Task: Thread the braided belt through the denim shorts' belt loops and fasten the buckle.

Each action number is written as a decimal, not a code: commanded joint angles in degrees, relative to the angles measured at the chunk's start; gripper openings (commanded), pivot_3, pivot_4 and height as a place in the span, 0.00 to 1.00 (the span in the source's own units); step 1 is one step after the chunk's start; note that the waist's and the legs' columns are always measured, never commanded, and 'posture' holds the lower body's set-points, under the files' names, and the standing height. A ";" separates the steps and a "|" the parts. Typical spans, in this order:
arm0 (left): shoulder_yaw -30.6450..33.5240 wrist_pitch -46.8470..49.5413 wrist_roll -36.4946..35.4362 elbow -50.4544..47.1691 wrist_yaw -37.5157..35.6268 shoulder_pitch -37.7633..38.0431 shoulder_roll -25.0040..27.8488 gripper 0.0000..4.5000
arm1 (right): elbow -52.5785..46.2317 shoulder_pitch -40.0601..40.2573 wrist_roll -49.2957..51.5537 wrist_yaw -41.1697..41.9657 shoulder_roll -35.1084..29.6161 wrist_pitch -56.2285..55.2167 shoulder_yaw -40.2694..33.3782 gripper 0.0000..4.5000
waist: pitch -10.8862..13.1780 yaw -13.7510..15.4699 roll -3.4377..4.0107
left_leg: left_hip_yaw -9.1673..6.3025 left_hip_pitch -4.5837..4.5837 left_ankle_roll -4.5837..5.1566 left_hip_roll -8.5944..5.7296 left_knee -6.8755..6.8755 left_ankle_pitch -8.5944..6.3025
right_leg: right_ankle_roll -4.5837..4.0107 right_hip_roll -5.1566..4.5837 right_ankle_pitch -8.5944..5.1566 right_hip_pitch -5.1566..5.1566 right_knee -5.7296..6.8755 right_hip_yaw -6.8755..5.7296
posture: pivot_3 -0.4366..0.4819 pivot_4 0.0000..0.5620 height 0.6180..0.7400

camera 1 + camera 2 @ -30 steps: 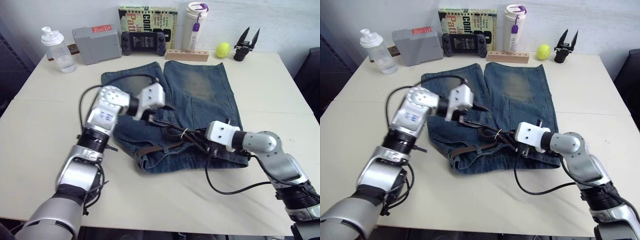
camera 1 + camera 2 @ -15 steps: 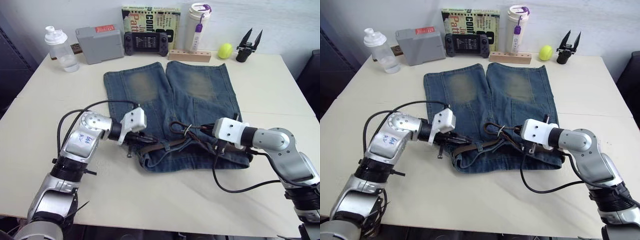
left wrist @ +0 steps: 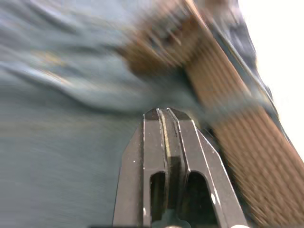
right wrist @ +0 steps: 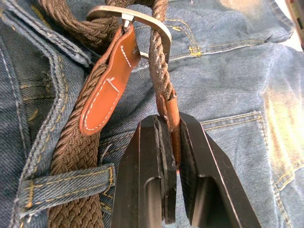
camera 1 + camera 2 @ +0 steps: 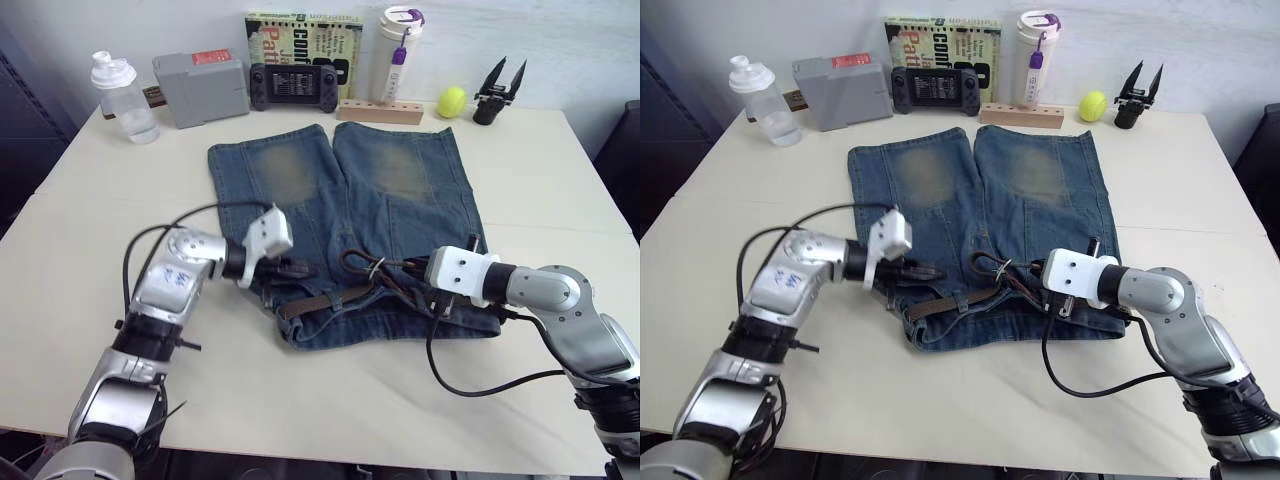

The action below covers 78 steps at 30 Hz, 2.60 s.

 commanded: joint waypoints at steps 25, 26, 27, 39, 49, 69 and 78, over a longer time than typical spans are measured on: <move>-17.20 -15.32 10.83 -2.22 -8.69 15.51 11.26 0.01 | -2.25 10.48 -3.40 -2.79 -4.68 -17.65 -6.56 0.00 | -0.78 0.19 0.61 | 0.20 0.41 -0.17 0.12 -0.13 -0.11 | -0.17 -0.05 -0.12 0.12 -0.16 0.50 | 0.48 0.27 0.65; -17.44 -15.43 10.81 -2.23 -9.16 15.86 11.68 0.01 | -1.23 12.27 -3.50 -3.11 -5.44 -19.85 -7.99 0.00 | -0.79 0.12 0.63 | 0.27 0.58 -0.17 0.13 -0.18 -0.13 | -0.16 -0.06 -0.14 0.21 -0.17 0.54 | 0.48 0.27 0.65; -17.73 -15.29 10.75 -2.35 -9.87 16.27 12.28 0.01 | -0.04 13.82 -3.15 -3.66 -5.82 -21.78 -9.74 0.00 | -0.84 0.02 0.68 | 0.47 0.90 -0.20 0.20 -0.26 -0.20 | -0.16 -0.06 -0.16 0.38 -0.17 0.57 | 0.48 0.27 0.65; -23.20 -21.12 16.83 1.14 -16.26 20.62 22.71 0.01 | 17.60 19.21 -6.97 -6.54 -11.26 -41.74 -15.04 0.00 | -2.13 -2.91 0.88 | 1.25 2.55 -0.86 1.32 -0.34 -1.39 | -0.74 0.72 -0.86 1.26 -0.03 1.60 | 0.48 0.27 0.65; -26.01 -30.80 24.71 7.22 -13.33 20.92 26.59 0.01 | 33.12 13.28 -14.18 -12.45 -14.04 -51.88 -11.04 0.00 | -2.82 -2.82 1.64 | 1.33 4.17 -1.71 1.86 -1.16 -1.84 | -1.53 1.44 -1.57 2.07 0.12 2.11 | 0.48 0.27 0.65; -23.76 -35.36 24.08 12.48 -10.23 20.27 26.61 0.01 | 31.64 8.78 -14.92 -16.36 -11.13 -52.00 -1.72 0.00 | -3.14 -2.71 2.11 | 0.33 6.03 -3.10 2.29 -2.24 -2.01 | -2.30 3.10 -2.58 2.96 0.23 3.16 | 0.48 0.27 0.65; -18.01 -31.87 15.73 8.92 -14.07 19.69 23.84 0.01 | 29.33 10.38 -12.57 -14.61 -9.21 -47.87 -0.75 0.00 | -3.11 -2.65 2.10 | 0.03 5.64 -3.33 2.28 -2.27 -2.06 | -2.53 3.26 -2.59 2.62 0.18 3.20 | 0.48 0.27 0.65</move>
